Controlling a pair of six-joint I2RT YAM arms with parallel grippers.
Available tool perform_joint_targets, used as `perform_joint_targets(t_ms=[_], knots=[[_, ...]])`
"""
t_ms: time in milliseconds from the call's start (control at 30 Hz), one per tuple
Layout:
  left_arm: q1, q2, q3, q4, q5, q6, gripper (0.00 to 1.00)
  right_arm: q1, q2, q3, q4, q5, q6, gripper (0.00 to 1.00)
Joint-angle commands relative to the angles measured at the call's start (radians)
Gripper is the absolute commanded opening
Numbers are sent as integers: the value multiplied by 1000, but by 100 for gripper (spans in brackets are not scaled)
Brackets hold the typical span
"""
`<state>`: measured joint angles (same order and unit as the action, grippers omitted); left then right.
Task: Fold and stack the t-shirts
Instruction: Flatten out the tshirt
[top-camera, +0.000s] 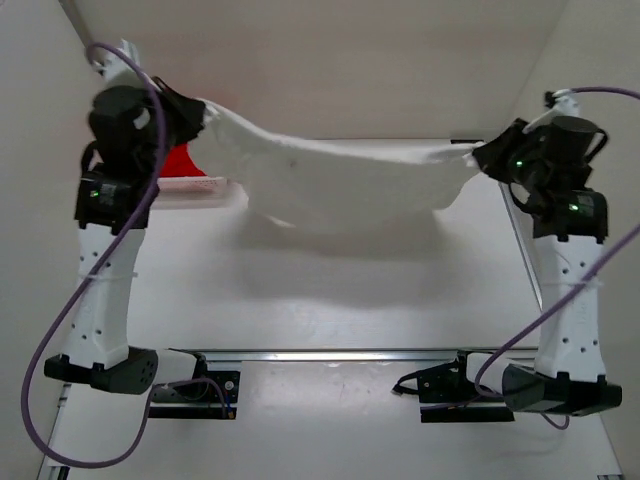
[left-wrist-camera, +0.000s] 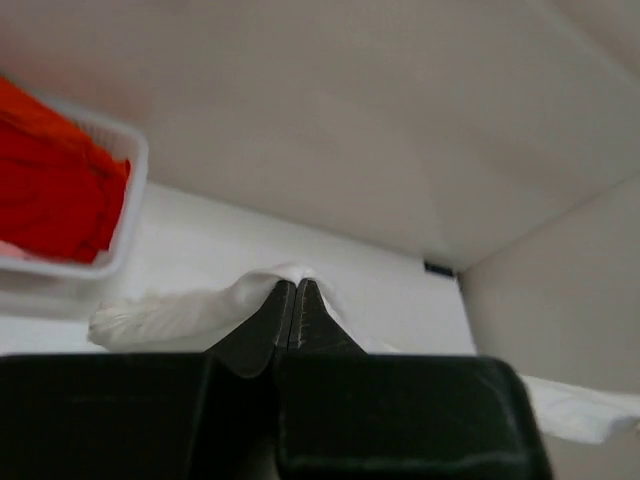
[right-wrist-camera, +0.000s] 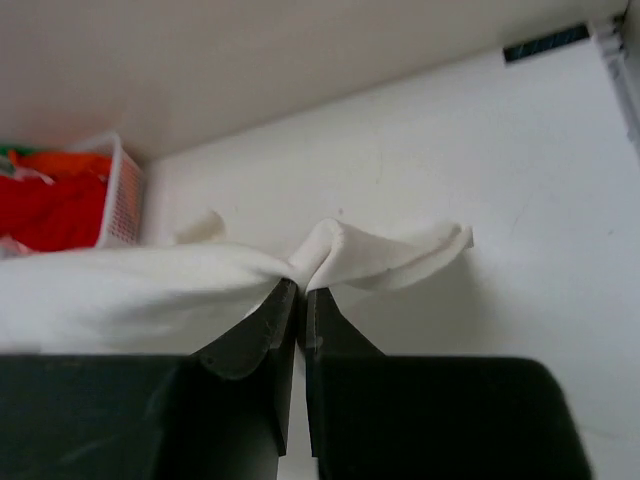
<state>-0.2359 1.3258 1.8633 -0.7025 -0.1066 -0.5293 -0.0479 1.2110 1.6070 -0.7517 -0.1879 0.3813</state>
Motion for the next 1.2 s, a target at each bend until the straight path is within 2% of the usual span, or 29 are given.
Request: perform_joint_targets(t_ms=[0, 100, 167, 400, 500, 633, 733, 867, 900, 1033, 1167], knots=[[23, 21, 236, -53, 15, 3, 0, -72, -36, 134, -18, -116, -2, 0], [29, 58, 367, -63, 45, -3, 0, -101, -5, 275, -66, -127, -5, 0], [33, 55, 372, -26, 59, -11, 0, -89, 22, 327, -77, -133, -13, 0], [61, 156, 344, 18, 148, -6, 0, -52, 136, 294, -3, -176, -12, 0], [73, 266, 369, 31, 203, 0, 0, -41, 211, 288, 43, -188, -25, 0], [110, 484, 531, 17, 275, 0, 0, -50, 335, 307, 149, -228, -25, 0], [173, 608, 658, 44, 369, -67, 0, -49, 462, 462, 140, -229, -39, 0], [204, 538, 613, 190, 380, -112, 0, -44, 549, 686, 138, -193, -42, 0], [211, 526, 605, 207, 374, -124, 0, -55, 536, 691, 158, -199, -18, 0], [318, 455, 603, 320, 507, -274, 0, -142, 476, 657, 222, -252, 53, 0], [325, 376, 554, 292, 515, -249, 0, -188, 403, 549, 236, -277, 65, 0]])
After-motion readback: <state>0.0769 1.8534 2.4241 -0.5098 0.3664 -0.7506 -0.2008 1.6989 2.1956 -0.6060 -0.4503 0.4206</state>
